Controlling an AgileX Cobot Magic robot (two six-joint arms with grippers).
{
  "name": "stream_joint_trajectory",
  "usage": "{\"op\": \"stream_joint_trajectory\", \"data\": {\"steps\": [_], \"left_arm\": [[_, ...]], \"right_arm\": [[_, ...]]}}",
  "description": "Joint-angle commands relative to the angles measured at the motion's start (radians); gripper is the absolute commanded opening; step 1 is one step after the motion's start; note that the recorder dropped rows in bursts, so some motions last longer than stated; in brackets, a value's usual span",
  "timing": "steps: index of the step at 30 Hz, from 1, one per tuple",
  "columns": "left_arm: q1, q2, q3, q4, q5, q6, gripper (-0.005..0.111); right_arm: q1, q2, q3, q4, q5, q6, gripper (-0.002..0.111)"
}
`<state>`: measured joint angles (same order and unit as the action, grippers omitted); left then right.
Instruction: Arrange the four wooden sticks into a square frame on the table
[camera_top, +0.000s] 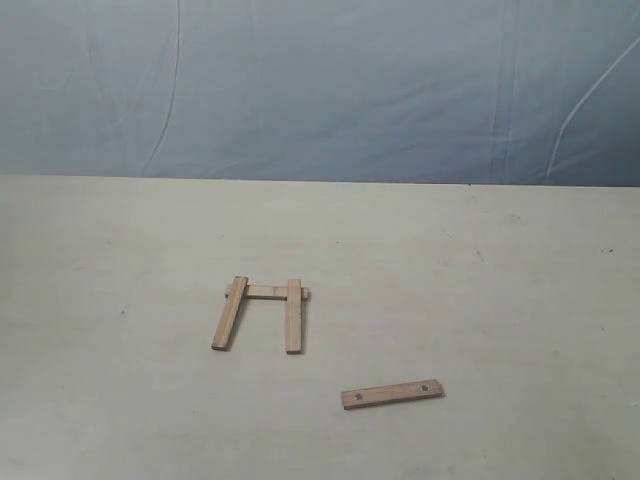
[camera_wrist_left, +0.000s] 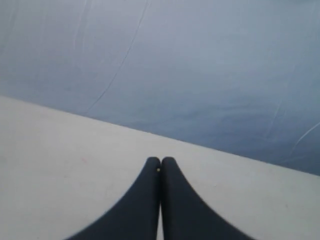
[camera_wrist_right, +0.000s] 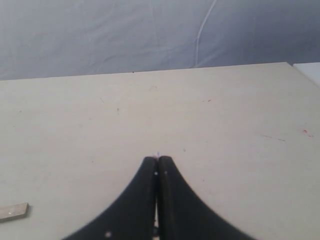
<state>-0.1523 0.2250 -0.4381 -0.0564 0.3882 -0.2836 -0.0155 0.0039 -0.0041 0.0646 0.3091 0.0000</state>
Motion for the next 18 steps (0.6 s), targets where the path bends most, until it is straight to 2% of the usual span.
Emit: {"op": "stream_joint_trajectory", "data": {"steps": [1, 6, 11, 13, 15, 18], "left_arm": [[0.003, -0.143, 0.108, -0.028, -0.071, -0.003, 0.000], [0.003, -0.225, 0.256, -0.043, -0.217, -0.003, 0.000], [0.003, -0.225, 0.390, -0.011, -0.361, 0.022, 0.000], [0.003, -0.225, 0.438, 0.038, -0.395, 0.034, 0.000], [0.003, -0.225, 0.438, 0.081, -0.379, 0.034, 0.000], [0.003, -0.225, 0.438, 0.085, -0.349, 0.034, 0.000]], "right_arm": [[0.006, -0.004, 0.004, 0.000, -0.111, 0.000, 0.000], [0.006, -0.004, 0.004, 0.027, -0.317, 0.000, 0.000], [0.006, -0.004, 0.004, 0.313, -0.485, 0.005, 0.000], [0.006, -0.004, 0.004, 0.426, -0.498, 0.078, 0.000], [0.006, -0.004, 0.004, 0.432, -0.505, 0.119, 0.000], [0.006, -0.001, -0.037, 0.326, -0.503, 0.157, 0.000]]}}
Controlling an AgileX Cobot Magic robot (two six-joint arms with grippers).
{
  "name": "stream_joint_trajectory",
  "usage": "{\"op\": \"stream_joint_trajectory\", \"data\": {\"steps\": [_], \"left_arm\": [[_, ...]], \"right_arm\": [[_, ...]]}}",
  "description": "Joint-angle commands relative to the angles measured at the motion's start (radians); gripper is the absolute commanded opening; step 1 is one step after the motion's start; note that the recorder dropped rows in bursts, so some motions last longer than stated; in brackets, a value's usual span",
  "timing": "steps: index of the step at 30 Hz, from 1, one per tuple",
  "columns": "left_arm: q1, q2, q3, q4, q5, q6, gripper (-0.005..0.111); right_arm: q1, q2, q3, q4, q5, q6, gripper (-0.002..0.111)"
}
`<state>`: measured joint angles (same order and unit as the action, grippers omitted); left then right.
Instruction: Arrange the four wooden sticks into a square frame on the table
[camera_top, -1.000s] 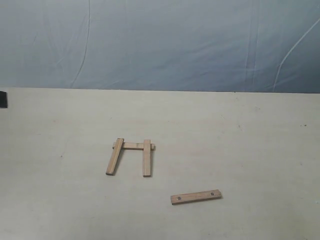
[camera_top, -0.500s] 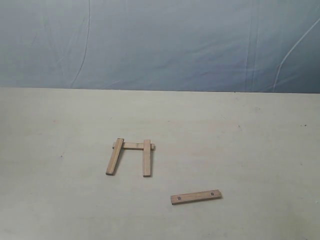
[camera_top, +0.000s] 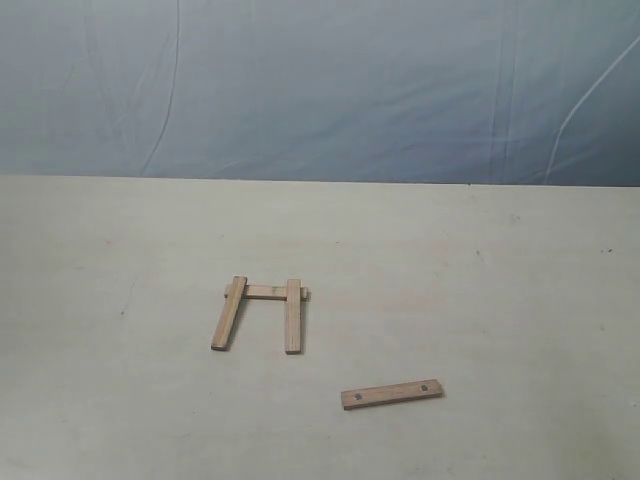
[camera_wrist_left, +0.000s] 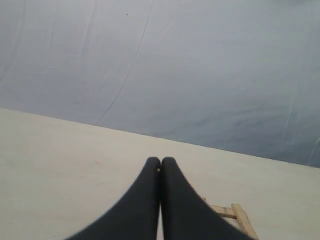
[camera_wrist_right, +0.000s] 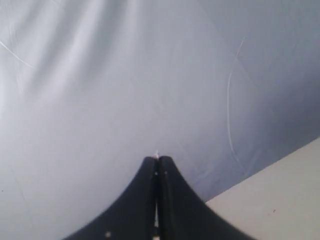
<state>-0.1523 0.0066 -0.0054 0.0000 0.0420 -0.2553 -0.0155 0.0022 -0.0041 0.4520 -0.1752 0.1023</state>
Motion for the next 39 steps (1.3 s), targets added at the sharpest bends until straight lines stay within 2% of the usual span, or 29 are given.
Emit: {"op": "stream_joint_trajectory", "data": {"steps": [1, 7, 10, 13, 19, 22, 24, 27, 31, 33, 35, 39], "left_arm": [[0.003, -0.007, 0.005, 0.037, -0.003, 0.005, 0.000], [0.003, -0.007, 0.005, 0.148, 0.048, 0.005, 0.000], [0.003, -0.007, 0.005, 0.105, 0.064, 0.000, 0.000], [0.003, -0.007, 0.005, 0.085, 0.064, 0.000, 0.000], [0.003, -0.007, 0.005, 0.091, 0.070, 0.005, 0.000], [0.003, -0.007, 0.005, 0.113, 0.074, 0.005, 0.000], [0.003, -0.007, 0.005, 0.118, 0.074, 0.005, 0.000], [0.003, -0.007, 0.005, 0.138, 0.074, 0.005, 0.000], [0.003, -0.007, 0.005, 0.163, 0.077, 0.005, 0.000], [0.003, -0.007, 0.005, 0.167, 0.081, 0.005, 0.000], [0.003, -0.007, 0.005, 0.175, 0.081, 0.005, 0.000], [0.003, -0.007, 0.005, 0.193, 0.081, 0.005, 0.000]], "right_arm": [[0.006, 0.017, -0.060, -0.095, -0.031, 0.073, 0.000], [0.006, 0.185, -0.181, -0.286, -0.308, 0.308, 0.000], [0.006, 0.329, -0.255, -0.469, -0.467, 0.453, 0.000], [0.006, 0.518, -0.363, -0.679, -0.511, 0.546, 0.000], [0.006, 0.958, -0.642, -1.087, -0.340, 0.793, 0.000], [0.017, 1.156, -0.786, -1.386, -0.198, 1.005, 0.000], [0.061, 1.268, -0.862, -1.613, -0.070, 1.174, 0.000], [0.173, 1.398, -0.935, -1.817, 0.127, 1.304, 0.000], [0.306, 1.539, -0.996, -1.827, 0.341, 1.262, 0.000], [0.360, 1.586, -1.032, -1.732, 0.403, 1.167, 0.001], [0.413, 1.629, -1.087, -1.537, 0.517, 0.936, 0.004], [0.481, 1.753, -1.323, -0.969, 0.890, 0.338, 0.016]]}}
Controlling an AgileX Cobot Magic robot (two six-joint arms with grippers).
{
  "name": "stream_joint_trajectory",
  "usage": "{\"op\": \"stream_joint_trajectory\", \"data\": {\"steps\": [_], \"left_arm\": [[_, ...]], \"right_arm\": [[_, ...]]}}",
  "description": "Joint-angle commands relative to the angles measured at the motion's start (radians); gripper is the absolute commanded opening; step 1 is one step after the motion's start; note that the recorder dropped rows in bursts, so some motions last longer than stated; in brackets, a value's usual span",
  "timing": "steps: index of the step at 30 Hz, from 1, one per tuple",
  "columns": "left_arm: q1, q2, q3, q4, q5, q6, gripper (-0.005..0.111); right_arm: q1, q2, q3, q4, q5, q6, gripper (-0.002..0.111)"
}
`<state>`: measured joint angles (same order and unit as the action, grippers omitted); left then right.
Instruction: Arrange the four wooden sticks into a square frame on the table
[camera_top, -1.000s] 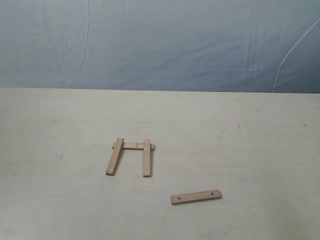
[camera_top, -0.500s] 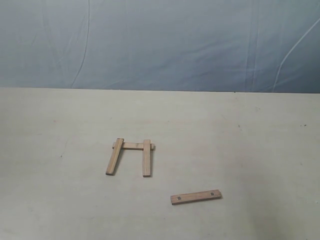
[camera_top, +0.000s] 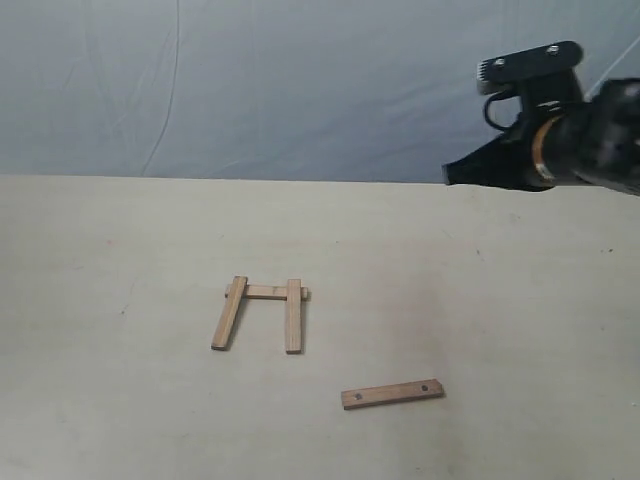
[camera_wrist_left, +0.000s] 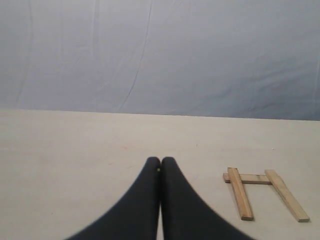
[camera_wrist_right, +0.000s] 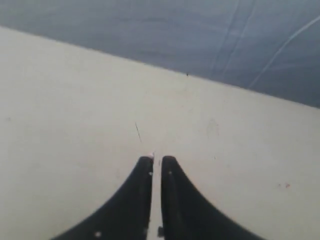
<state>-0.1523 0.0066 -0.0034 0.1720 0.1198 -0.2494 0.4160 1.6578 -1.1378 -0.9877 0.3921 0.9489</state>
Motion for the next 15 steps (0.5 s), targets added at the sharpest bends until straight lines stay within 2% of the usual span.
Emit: {"op": "stream_joint_trajectory", "data": {"steps": [1, 3, 5, 10, 15], "left_arm": [[0.003, -0.007, 0.003, 0.021, 0.003, -0.001, 0.000], [0.003, -0.007, 0.003, 0.021, 0.003, -0.001, 0.000], [0.003, -0.007, 0.003, 0.021, 0.003, -0.001, 0.000], [0.003, -0.007, 0.003, 0.021, 0.003, -0.001, 0.000], [0.003, -0.007, 0.003, 0.021, 0.003, -0.001, 0.000]], "right_arm": [[0.051, 0.161, -0.313, 0.692, 0.482, -0.678, 0.027], [0.053, 0.209, -0.392, 0.836, 0.553, -0.738, 0.043], [0.065, 0.250, -0.427, 0.912, 0.562, -0.740, 0.053], [0.130, 0.348, -0.458, 1.010, 0.491, -0.734, 0.050], [0.208, 0.478, -0.574, 0.988, 0.495, -0.638, 0.050]]}}
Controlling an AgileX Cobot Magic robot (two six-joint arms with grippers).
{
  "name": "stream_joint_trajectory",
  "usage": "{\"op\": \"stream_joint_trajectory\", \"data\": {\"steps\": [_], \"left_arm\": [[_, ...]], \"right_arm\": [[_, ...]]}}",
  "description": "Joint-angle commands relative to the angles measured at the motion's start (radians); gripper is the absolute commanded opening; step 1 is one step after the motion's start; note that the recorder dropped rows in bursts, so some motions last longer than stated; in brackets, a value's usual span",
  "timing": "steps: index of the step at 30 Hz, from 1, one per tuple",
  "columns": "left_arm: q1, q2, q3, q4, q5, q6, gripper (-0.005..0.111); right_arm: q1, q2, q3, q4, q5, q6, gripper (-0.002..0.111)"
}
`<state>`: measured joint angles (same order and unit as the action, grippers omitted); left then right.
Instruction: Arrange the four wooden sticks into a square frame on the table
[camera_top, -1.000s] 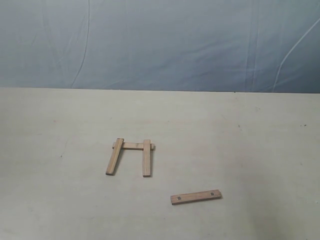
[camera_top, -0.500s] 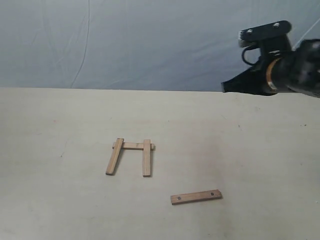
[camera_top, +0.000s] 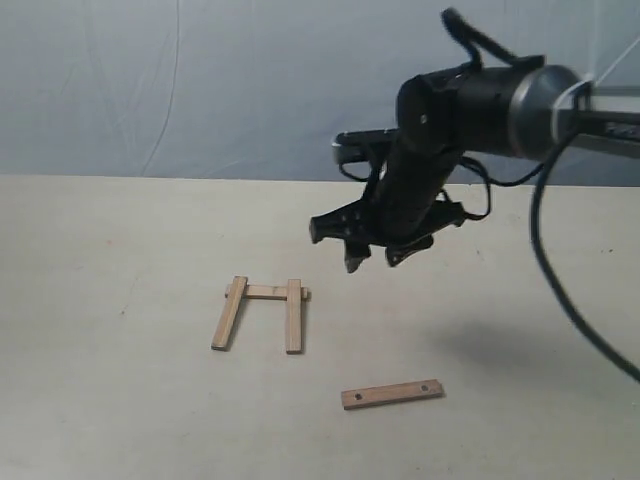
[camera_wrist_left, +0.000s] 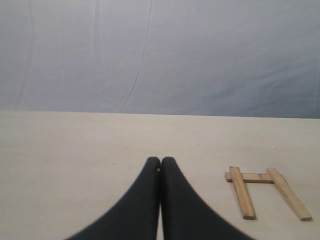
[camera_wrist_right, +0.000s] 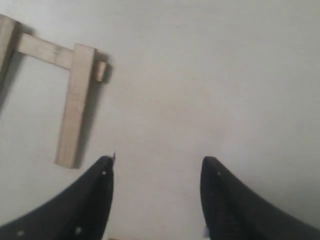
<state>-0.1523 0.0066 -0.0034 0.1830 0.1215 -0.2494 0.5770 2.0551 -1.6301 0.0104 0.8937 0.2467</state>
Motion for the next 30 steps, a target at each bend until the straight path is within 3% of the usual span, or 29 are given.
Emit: {"op": "stream_joint_trajectory", "data": {"steps": [1, 9, 13, 20, 30], "left_arm": [[0.003, -0.007, 0.003, 0.010, 0.002, -0.001, 0.000], [0.003, -0.007, 0.003, 0.010, 0.002, -0.001, 0.000], [0.010, -0.007, 0.003, 0.009, 0.002, -0.001, 0.000], [0.111, -0.007, 0.003, 0.009, -0.002, -0.001, 0.000], [0.111, -0.007, 0.003, 0.009, -0.002, -0.001, 0.000]], "right_arm": [[0.075, 0.133, -0.142, -0.026, -0.005, 0.103, 0.050], [0.133, 0.348, -0.406, -0.110, 0.092, 0.220, 0.050], [0.133, 0.371, -0.420, -0.142, 0.110, 0.228, 0.050], [0.136, 0.382, -0.420, -0.136, 0.107, 0.243, 0.050], [0.152, 0.416, -0.420, -0.143, 0.088, 0.251, 0.050]]}}
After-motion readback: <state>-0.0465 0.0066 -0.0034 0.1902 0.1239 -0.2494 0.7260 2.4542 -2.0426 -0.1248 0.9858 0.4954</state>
